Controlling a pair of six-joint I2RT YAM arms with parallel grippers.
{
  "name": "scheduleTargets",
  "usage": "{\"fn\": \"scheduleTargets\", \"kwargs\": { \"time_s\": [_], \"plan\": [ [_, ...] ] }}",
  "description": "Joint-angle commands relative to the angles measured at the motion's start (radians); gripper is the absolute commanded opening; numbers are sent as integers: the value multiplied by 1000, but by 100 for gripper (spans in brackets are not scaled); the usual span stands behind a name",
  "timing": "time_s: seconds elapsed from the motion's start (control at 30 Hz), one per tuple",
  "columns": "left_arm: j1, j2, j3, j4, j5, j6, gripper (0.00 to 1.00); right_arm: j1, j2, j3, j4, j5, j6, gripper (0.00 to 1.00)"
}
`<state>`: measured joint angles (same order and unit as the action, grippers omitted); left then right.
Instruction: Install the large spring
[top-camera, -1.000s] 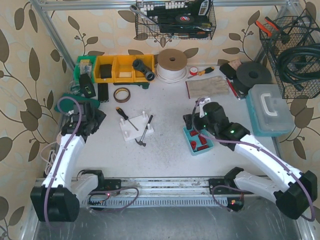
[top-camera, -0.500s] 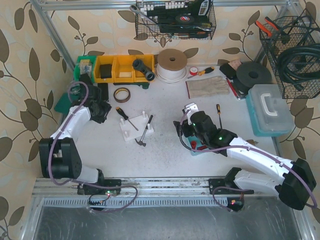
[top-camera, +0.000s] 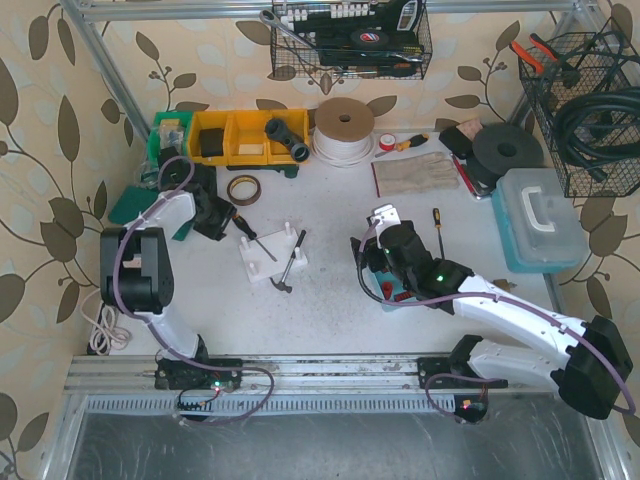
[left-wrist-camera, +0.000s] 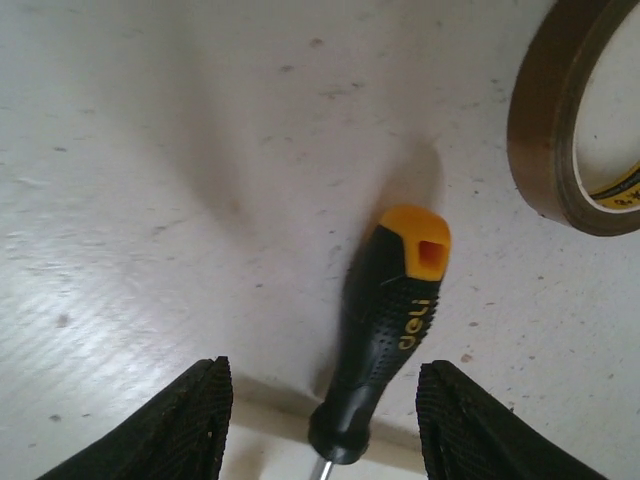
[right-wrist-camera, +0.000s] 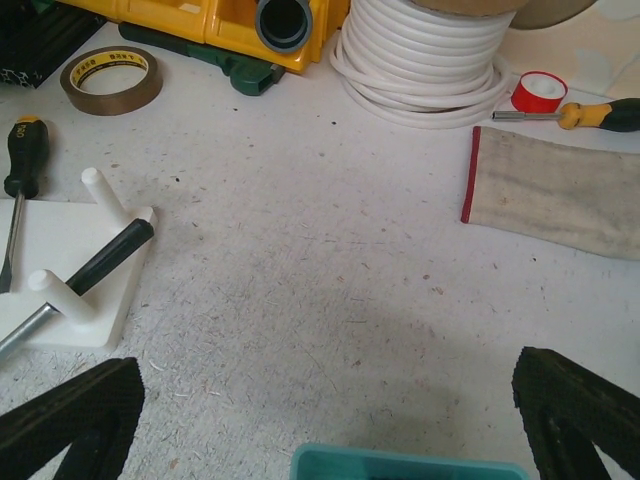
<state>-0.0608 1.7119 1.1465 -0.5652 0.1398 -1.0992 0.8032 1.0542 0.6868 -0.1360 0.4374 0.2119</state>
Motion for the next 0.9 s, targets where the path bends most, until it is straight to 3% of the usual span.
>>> {"fn": "scheduleTargets", "kwargs": {
  "time_s": [0.0, 0.87],
  "plan": [
    [-38, 61, 86, -8, 39, 29, 55, 10, 5, -9, 12, 32, -8, 99],
    [-82, 244, 202, -89, 26, 59, 53, 19, -5, -3, -2, 62, -19, 98]
  ]
}}
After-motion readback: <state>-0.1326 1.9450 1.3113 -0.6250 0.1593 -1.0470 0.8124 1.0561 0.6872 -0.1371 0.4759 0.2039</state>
